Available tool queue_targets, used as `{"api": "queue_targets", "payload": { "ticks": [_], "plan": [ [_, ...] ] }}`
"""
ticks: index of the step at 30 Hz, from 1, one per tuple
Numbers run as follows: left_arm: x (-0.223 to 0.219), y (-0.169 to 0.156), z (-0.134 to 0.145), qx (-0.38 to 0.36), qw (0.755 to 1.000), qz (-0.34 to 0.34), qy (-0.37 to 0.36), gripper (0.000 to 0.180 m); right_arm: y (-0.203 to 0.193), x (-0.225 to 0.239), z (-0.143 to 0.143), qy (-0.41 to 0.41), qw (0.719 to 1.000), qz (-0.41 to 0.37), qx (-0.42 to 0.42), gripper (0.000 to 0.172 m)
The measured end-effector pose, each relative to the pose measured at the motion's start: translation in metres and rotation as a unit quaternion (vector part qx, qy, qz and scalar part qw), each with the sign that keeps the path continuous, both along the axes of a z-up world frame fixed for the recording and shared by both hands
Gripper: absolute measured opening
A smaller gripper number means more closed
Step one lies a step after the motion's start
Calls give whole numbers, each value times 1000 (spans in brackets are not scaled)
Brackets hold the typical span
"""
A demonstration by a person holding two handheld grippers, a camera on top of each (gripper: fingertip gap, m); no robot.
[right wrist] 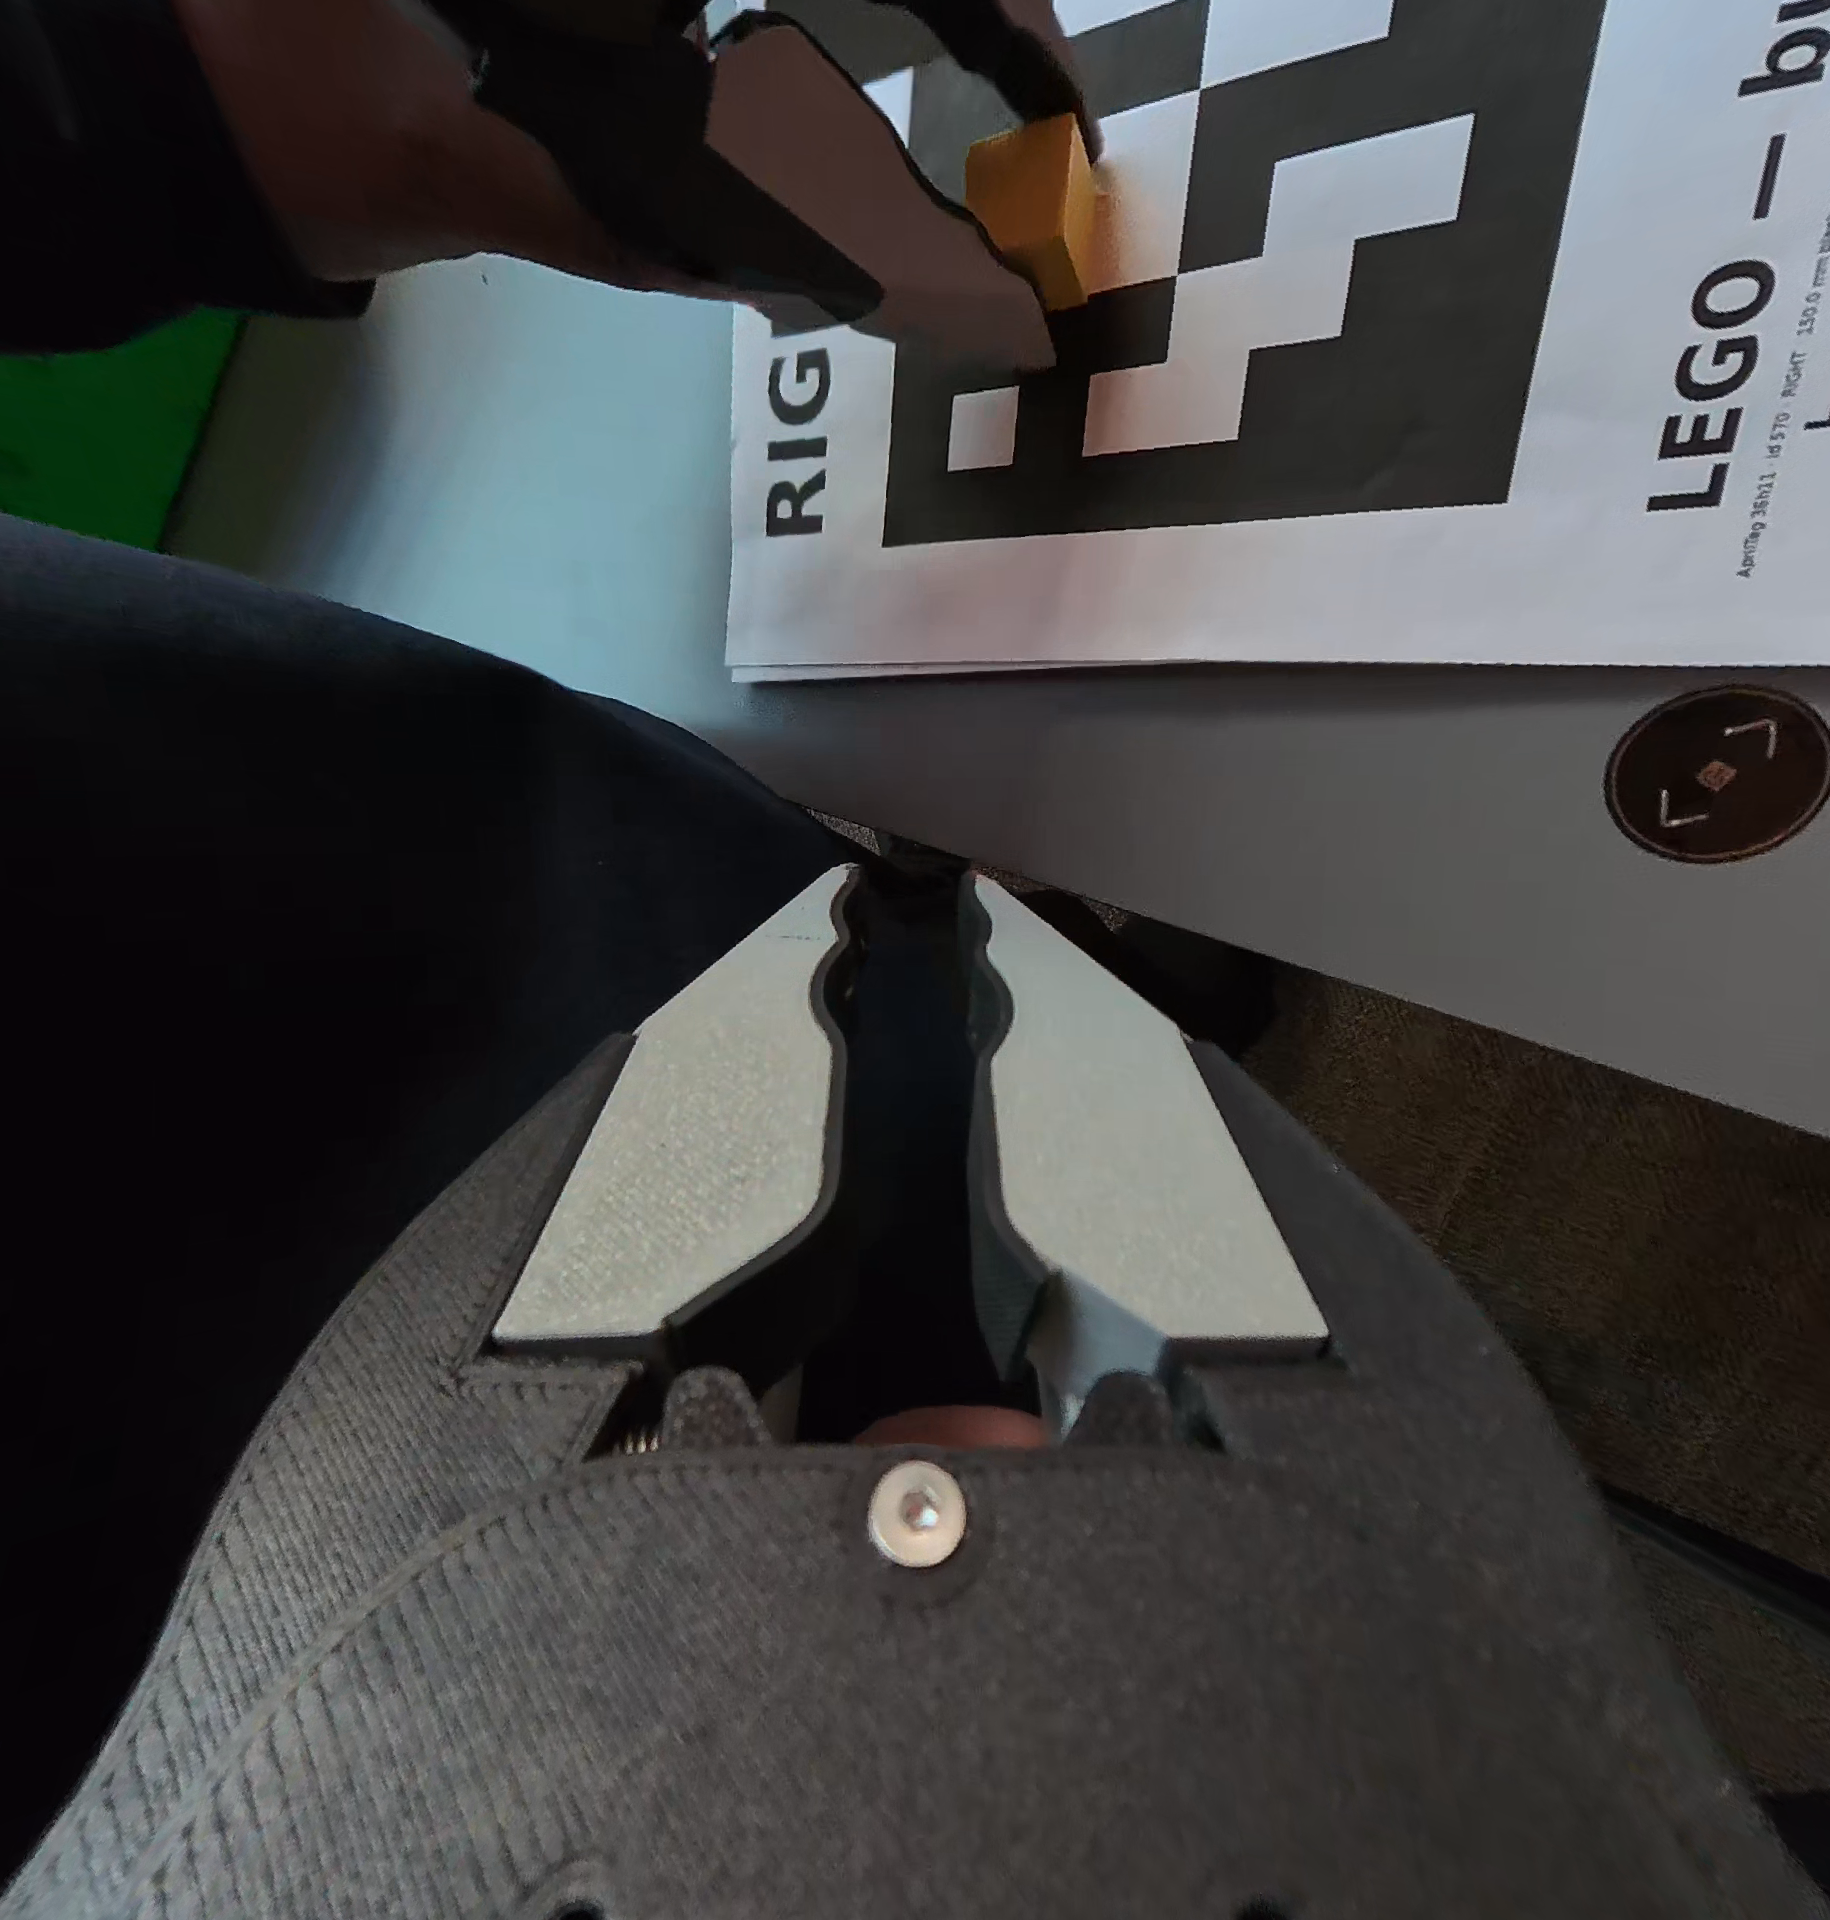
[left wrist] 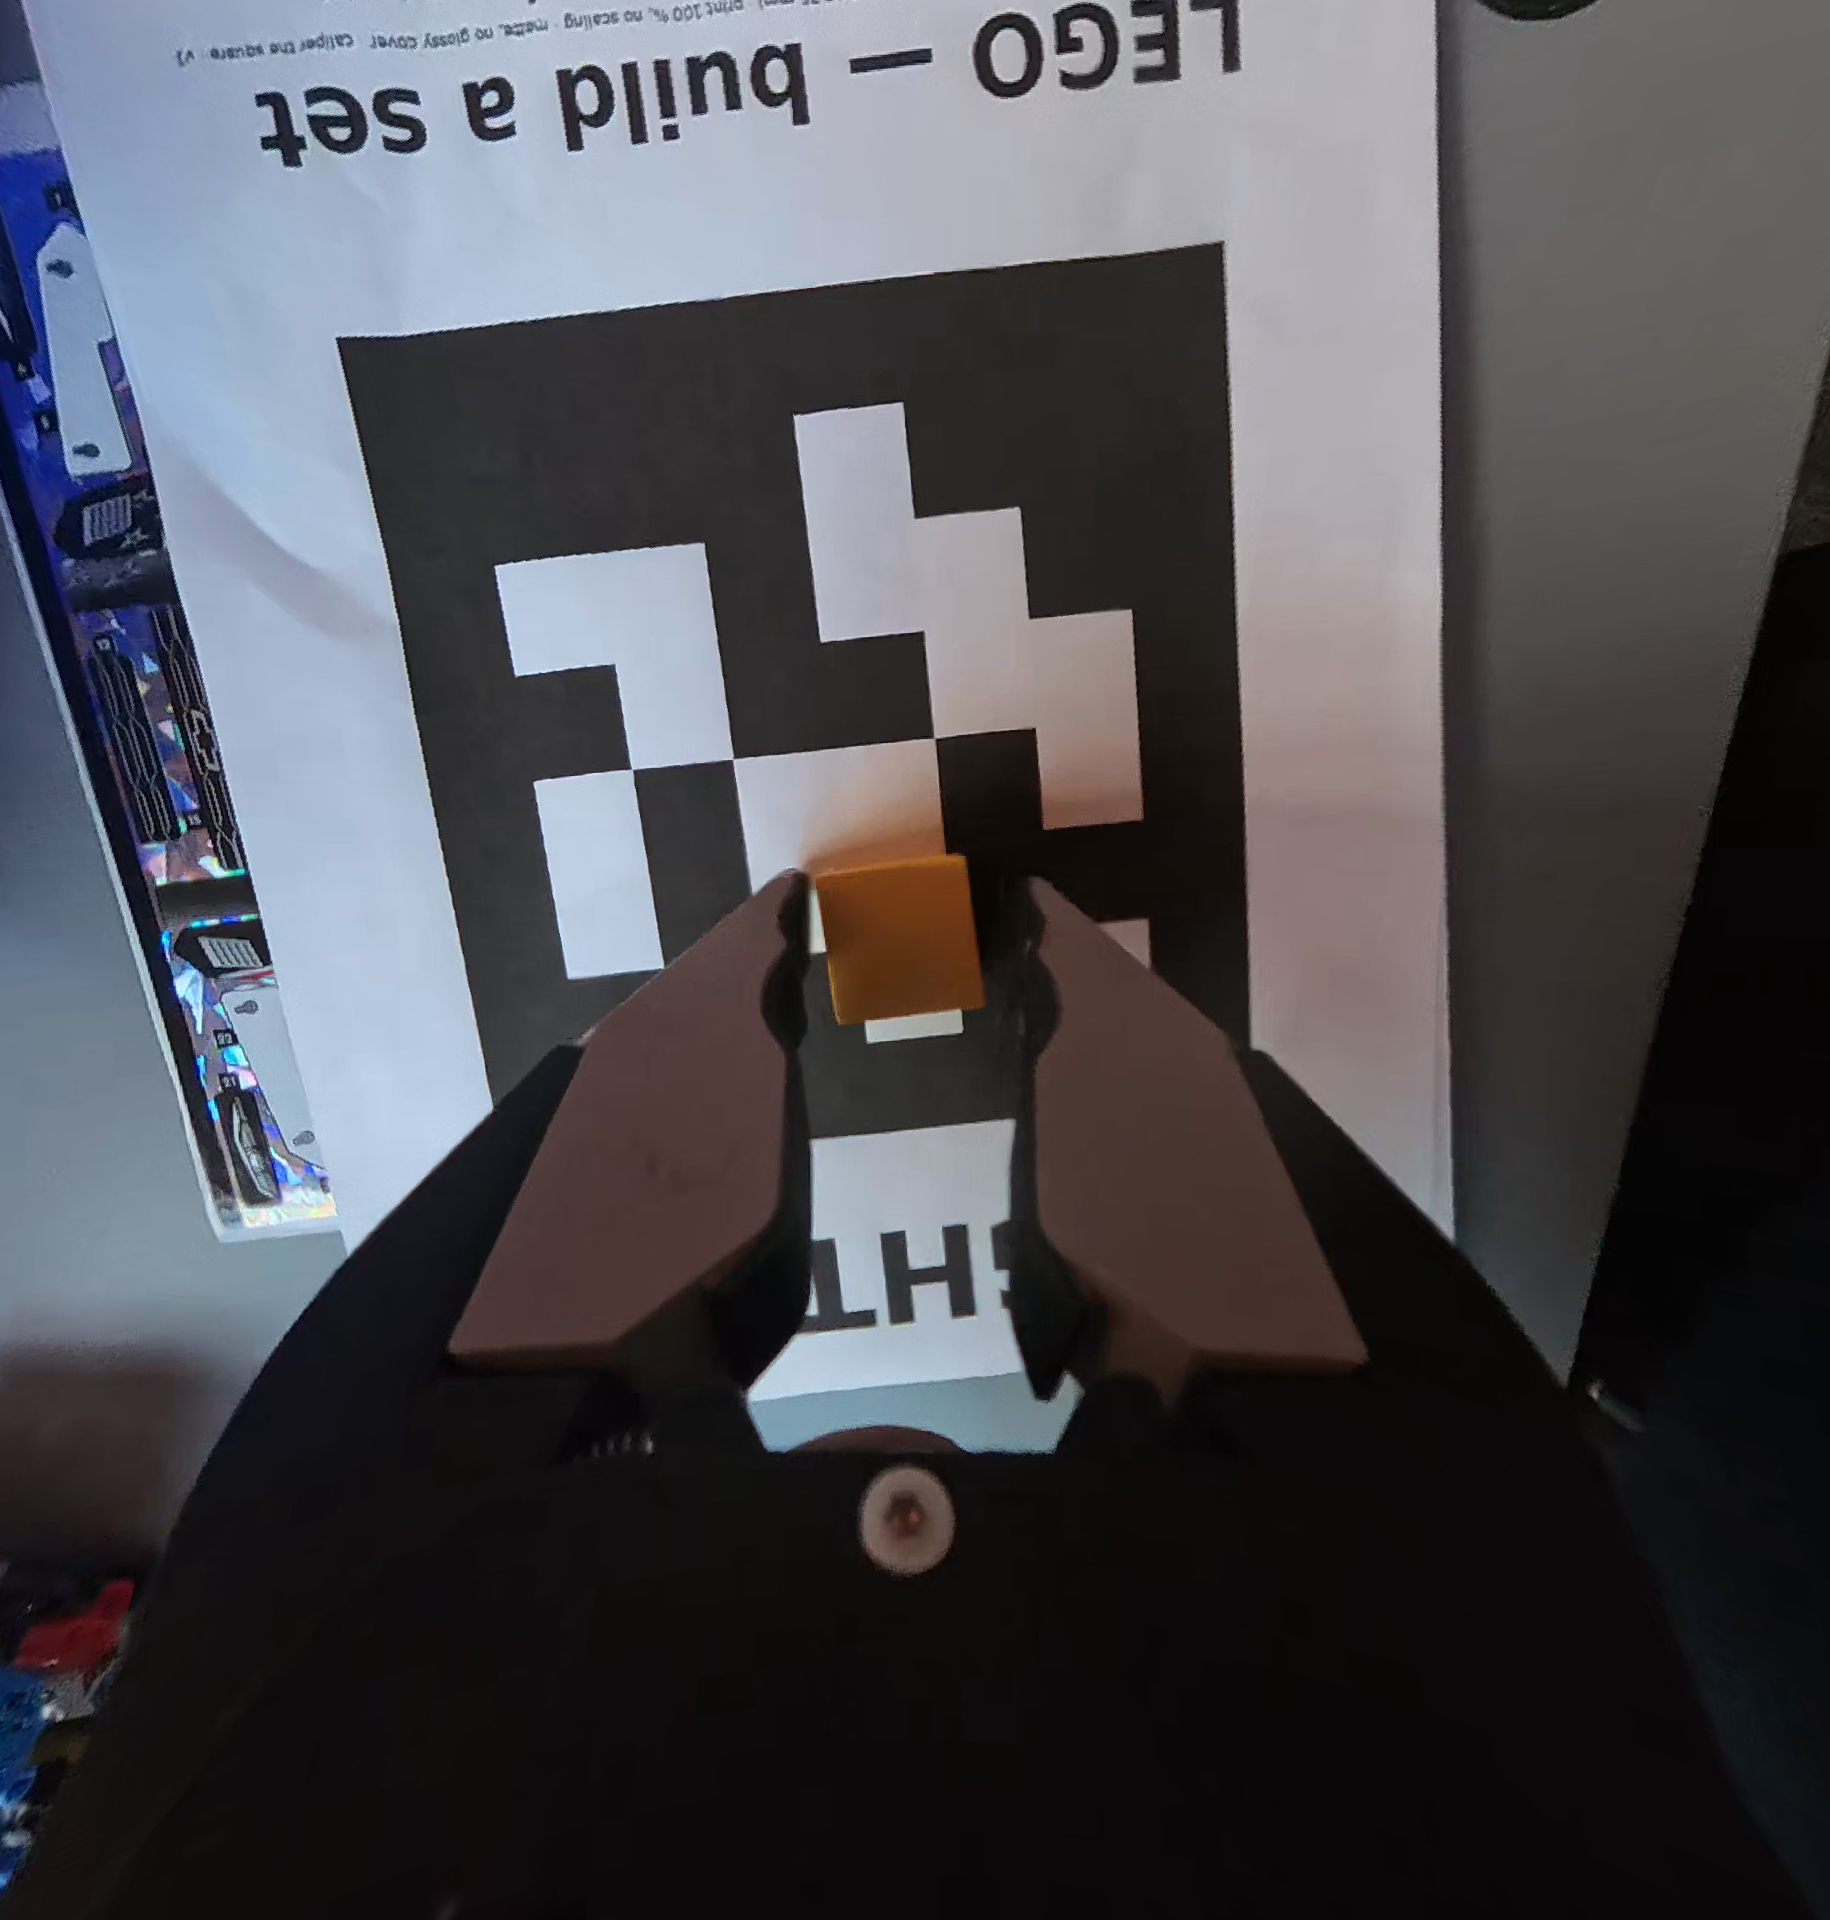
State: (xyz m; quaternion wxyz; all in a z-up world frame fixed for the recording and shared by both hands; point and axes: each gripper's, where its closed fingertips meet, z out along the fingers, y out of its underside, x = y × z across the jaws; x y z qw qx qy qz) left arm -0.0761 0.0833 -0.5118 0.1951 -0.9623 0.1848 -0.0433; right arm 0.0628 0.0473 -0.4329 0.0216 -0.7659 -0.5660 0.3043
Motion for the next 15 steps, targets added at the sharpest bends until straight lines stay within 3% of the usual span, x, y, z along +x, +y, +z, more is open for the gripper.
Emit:
{"api": "queue_targets", "payload": {
  "ticks": [3, 10, 15],
  "plan": [
    [-4, 1, 5, 6, 1000, 13, -11, 44, -2, -3, 0, 0, 1000, 12, 3, 15],
    [-15, 1, -2, -2, 1000, -5, 10, 26, -4, -2, 0, -3, 1000, 18, 9, 15],
    [-30, -9, 11, 9, 1000, 2, -8, 26, -4, -3, 0, 0, 1000, 11, 8, 15]
  ]
}}
